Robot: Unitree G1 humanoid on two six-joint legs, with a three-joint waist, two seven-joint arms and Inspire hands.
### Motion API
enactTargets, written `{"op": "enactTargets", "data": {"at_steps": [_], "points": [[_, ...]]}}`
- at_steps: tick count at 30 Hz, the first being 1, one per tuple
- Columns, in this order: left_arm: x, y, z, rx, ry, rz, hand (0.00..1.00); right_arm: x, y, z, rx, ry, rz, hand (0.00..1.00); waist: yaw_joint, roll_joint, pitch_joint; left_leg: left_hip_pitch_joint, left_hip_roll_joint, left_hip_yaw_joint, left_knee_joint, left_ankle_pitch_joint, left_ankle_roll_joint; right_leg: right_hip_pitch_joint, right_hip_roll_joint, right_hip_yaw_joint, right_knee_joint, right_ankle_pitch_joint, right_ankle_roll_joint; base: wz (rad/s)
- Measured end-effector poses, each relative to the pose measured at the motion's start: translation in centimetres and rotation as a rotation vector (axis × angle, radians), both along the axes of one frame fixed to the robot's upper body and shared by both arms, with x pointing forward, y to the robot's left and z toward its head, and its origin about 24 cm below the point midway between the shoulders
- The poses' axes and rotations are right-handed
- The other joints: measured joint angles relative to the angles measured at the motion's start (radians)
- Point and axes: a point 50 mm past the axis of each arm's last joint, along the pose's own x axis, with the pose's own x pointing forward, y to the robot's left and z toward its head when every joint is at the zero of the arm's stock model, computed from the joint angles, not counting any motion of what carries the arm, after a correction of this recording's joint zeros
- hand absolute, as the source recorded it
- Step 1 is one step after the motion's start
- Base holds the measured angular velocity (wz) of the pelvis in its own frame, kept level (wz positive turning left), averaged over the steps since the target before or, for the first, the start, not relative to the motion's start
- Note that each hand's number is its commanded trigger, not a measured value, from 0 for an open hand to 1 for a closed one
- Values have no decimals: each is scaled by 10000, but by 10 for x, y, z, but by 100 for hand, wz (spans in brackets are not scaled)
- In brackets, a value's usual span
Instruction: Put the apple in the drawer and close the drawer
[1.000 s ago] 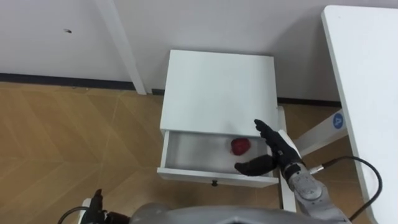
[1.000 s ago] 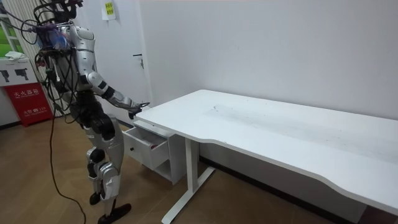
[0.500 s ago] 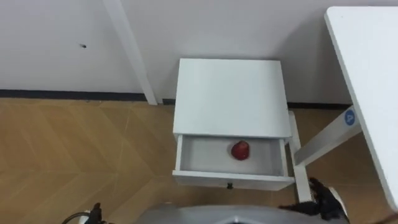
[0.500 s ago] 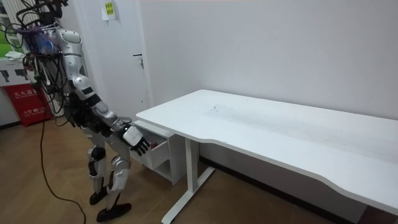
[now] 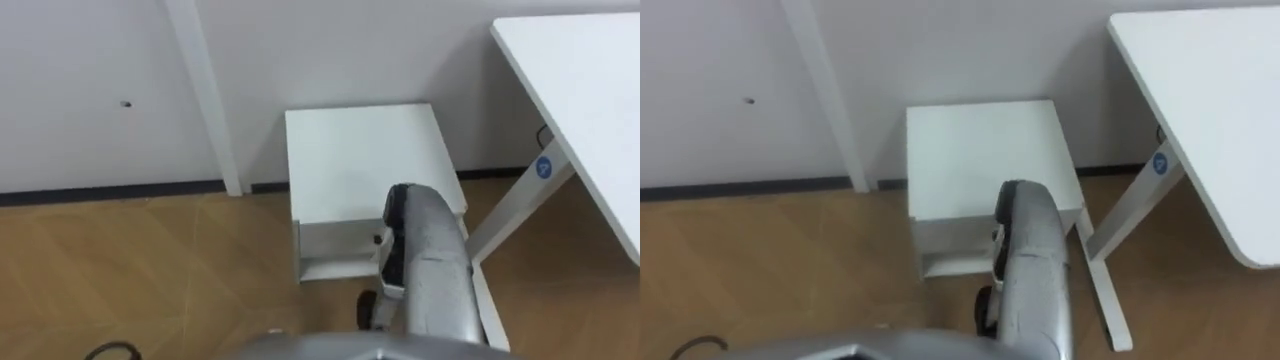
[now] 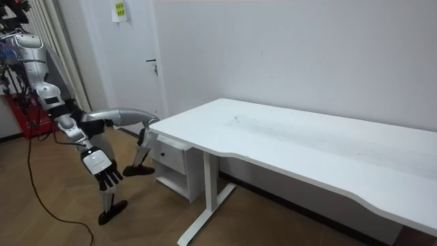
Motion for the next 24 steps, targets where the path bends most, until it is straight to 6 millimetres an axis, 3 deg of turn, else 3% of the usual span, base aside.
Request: {"op": "enactTargets", "data": {"at_steps": [2,3,4,5,6,7,8,9,11,12,14,15,17,19,20,21,22,24], "points": [[-3,0,0,-8,105,45,0,7,-1,0,-78,-207,-216,0,-78,87,-7,-133,-12,4,105,-99,-193,81,53,135,-236,13,16,5],[-6,-1,-1,-27,197,89,0,12,-1,-1,-124,-344,-316,0,-122,176,7,-132,-27,36,55,-116,-558,322,70,136,-514,27,-6,-6],[-9,-1,-1,-38,258,165,0,14,-1,-1,-113,-370,-349,0,-138,272,-56,-44,-82,119,-107,-81,-942,508,104,145,-706,29,-29,-27],[-20,-3,-1,-87,496,347,0,22,0,-2,-59,-452,-377,0,-96,-83,-70,286,-344,247,-402,47,-2281,911,36,270,-1099,28,1,-5],[-14,3,1,52,370,185,0,23,4,-3,62,-420,-360,0,-118,-193,39,-336,-112,-451,911,-276,-1244,1100,-270,458,-1057,20,151,18],[-1,8,3,164,-3,-4,0,21,6,-4,111,-292,-397,0,-111,-28,117,-734,226,-1099,1622,-720,-1017,1101,-330,627,-947,-14,209,46],[7,14,5,271,-360,-30,0,16,5,-4,106,-60,-653,0,11,20,102,-1165,168,-1022,2459,-1449,-526,1212,-323,1172,-864,-11,245,8],[-4,12,4,211,-139,246,0,17,3,-3,34,-113,-811,0,26,-210,137,-983,42,-801,2535,-1610,-590,1819,-452,1352,-891,-18,281,-11],[-5,6,2,51,-127,308,0,16,1,-2,-35,-229,-896,0,-46,-178,115,-714,-146,-806,2126,-1515,-519,2773,-562,1274,-1171,59,405,-6],[-6,4,2,11,-205,284,0,13,0,-2,-41,-150,-925,0,-13,-164,109,-663,-214,-695,1874,-1387,-290,3162,-511,1355,-1562,99,469,-6],[-9,2,1,27,-152,331,0,13,0,-1,-46,-74,-882,0,-48,-192,80,-560,-374,-573,1487,-1243,-94,3709,-501,1322,-2402,157,540,-24],[-14,2,1,127,-57,390,0,10,0,-1,-27,10,-872,0,-91,-276,6,-508,-521,-551,1288,-1179,-53,4047,-531,1255,-2897,213,554,-18],[-14,2,1,173,-95,452,0,5,0,-1,-48,126,-1051,0,-108,-349,15,-402,-608,-500,1079,-1160,-28,4686,-429,1127,-3819,242,566,2],[-10,2,1,231,-282,503,0,4,-1,-1,-63,175,-1114,0,-138,-460,27,-289,-705,-519,838,-1132,-81,5527,-180,1046,-5298,328,473,14],[-9,2,2,304,-350,484,0,4,-1,-1,-81,156,-1161,0,-138,-626,-18,-64,-844,-514,535,-1071,-163,6364,-80,969,-6584,335,478,13],[-8,2,2,370,-433,462,0,5,-2,-1,-100,121,-1160,0,-121,-730,7,248,-900,-533,165,-1016,-251,7425,78,772,-8231,274,475,10],[-8,2,2,399,-464,457,0,6,-2,0,-113,86,-1186,0,-104,-756,-2,379,-899,-569,-9,-977,-321,7983,206,649,-9083,197,527,0],[0,1,3,512,-753,409,0,17,-5,0,-256,-310,-1405,0,114,-974,-34,775,-864,-564,-886,-653,-655,9670,660,516,-11966,-879,494,-14]]}}
